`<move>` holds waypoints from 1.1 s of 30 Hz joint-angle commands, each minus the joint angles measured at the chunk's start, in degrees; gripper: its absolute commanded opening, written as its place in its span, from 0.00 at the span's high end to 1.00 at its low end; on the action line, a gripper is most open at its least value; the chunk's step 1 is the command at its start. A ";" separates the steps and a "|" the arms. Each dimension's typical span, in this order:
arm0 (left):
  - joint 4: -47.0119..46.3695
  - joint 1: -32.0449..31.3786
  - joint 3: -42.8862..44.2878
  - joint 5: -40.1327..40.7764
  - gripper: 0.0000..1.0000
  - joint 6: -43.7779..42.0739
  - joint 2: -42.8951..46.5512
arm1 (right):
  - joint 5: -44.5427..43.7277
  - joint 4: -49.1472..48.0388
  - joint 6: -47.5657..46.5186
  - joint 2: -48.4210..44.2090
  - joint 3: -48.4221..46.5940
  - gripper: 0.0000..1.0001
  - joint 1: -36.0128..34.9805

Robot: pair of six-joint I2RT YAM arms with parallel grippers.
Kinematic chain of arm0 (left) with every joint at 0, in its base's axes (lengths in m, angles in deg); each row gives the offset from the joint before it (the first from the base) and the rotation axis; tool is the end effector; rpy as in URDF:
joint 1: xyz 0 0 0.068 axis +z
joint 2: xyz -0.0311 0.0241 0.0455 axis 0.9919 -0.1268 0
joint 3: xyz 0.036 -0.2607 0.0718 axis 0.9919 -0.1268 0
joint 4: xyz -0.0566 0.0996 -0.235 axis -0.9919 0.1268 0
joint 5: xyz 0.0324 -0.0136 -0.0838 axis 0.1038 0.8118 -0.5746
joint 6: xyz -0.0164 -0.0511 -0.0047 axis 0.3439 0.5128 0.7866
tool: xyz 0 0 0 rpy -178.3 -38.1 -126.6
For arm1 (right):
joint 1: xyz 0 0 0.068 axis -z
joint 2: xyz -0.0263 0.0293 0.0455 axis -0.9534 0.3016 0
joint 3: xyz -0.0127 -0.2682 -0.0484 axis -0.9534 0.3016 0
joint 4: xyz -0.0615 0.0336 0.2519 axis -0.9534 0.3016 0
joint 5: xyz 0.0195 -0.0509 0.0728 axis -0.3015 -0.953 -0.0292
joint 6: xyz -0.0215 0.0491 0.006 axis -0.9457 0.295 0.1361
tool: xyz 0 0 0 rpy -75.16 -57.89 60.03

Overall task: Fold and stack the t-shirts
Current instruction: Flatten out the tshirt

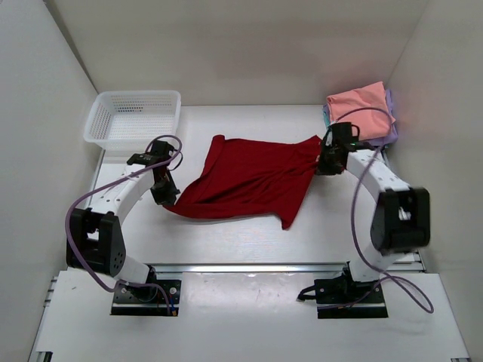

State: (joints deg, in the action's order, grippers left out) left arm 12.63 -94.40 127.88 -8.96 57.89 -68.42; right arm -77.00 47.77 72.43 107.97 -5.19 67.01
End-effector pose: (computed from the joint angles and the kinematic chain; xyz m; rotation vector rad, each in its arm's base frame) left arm 0.2599 -0.0493 0.2287 -0.5865 2.8447 0.0484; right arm 0.3514 0.0367 0.2127 0.1932 2.6055 0.2473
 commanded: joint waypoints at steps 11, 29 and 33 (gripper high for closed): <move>-2.07 1.31 3.12 -0.66 1.00 1.42 -0.78 | 9.22 11.17 2.76 -19.04 0.60 1.00 5.26; -3.30 1.66 0.40 -2.32 1.00 2.04 -0.52 | 8.19 13.01 -0.85 13.25 -26.61 0.83 2.36; -3.65 1.75 -0.56 -2.59 1.00 2.04 -0.61 | 8.71 8.79 -1.37 11.05 -20.18 0.81 2.01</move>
State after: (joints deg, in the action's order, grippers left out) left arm 9.94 -92.91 128.12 -10.79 59.62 -70.27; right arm -67.34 60.16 72.38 122.81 -27.79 69.74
